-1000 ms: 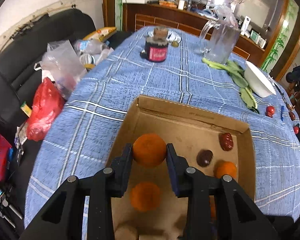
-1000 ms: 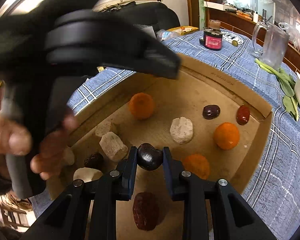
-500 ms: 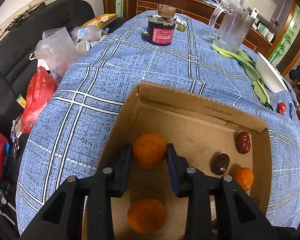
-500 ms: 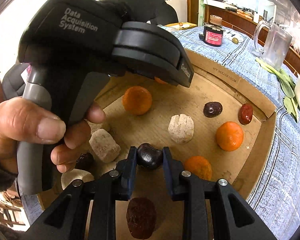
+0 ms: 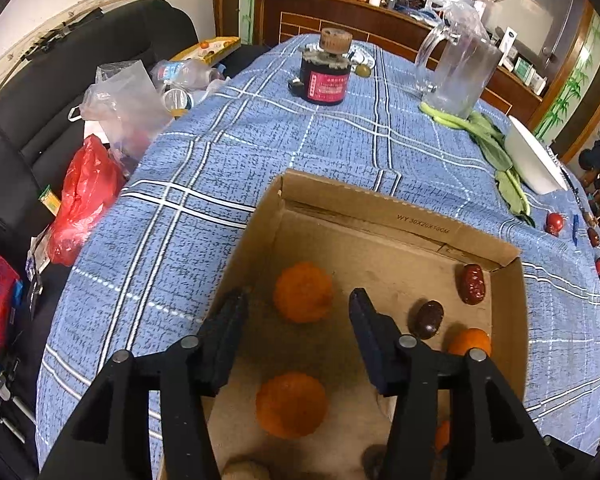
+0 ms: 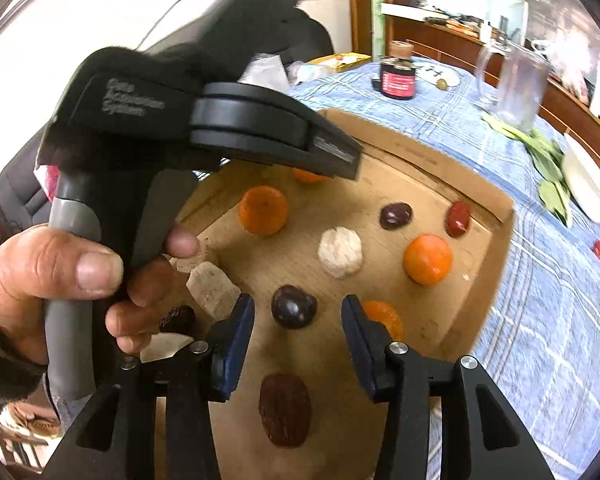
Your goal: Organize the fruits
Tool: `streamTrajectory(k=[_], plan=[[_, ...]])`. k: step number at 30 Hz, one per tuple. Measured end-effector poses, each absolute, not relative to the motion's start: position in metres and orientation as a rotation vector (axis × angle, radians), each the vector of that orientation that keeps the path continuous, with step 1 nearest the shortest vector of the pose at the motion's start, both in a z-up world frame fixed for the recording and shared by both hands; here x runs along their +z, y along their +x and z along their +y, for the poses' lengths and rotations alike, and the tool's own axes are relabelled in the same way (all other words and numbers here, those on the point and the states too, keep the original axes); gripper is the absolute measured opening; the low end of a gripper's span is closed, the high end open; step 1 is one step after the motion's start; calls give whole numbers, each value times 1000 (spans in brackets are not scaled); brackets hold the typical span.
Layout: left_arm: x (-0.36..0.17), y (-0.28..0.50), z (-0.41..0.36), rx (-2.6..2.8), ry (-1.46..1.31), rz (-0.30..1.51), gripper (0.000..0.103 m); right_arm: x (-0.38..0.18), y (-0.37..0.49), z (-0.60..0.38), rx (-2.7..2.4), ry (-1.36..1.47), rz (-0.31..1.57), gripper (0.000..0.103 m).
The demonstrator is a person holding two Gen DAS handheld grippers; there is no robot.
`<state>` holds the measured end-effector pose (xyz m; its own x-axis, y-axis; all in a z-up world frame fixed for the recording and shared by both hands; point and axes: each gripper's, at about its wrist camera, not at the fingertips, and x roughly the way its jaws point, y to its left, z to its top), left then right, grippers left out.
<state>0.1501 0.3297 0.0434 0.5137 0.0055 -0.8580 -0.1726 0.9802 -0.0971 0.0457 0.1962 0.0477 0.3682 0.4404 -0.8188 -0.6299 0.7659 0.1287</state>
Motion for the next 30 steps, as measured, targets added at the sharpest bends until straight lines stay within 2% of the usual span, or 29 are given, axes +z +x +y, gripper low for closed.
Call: streamTrajectory(k=[1, 5, 9, 12, 13, 17, 23, 30], plan=[[46, 147, 329, 113, -174, 1015, 57, 49, 42, 193, 685, -214, 973, 50], [62, 128, 327, 161, -159, 948, 67, 58, 29, 175, 623, -195, 953, 65], [80, 96, 328, 214, -171, 881, 78, 69, 16, 157, 581, -166, 922, 70], [96, 63, 329, 262, -174, 830, 91, 77, -6, 138, 525, -155, 887, 82], [101, 47, 329, 256, -196, 810, 95, 79, -10, 133, 512, -149, 874, 82], [112, -9, 325, 303, -244, 762, 100, 87, -42, 105, 461, -143, 809, 93], [105, -83, 301, 385, -252, 736, 101, 81, -77, 87, 438, -192, 789, 94], [98, -130, 289, 432, -223, 727, 101, 86, -96, 68, 425, -149, 770, 95]])
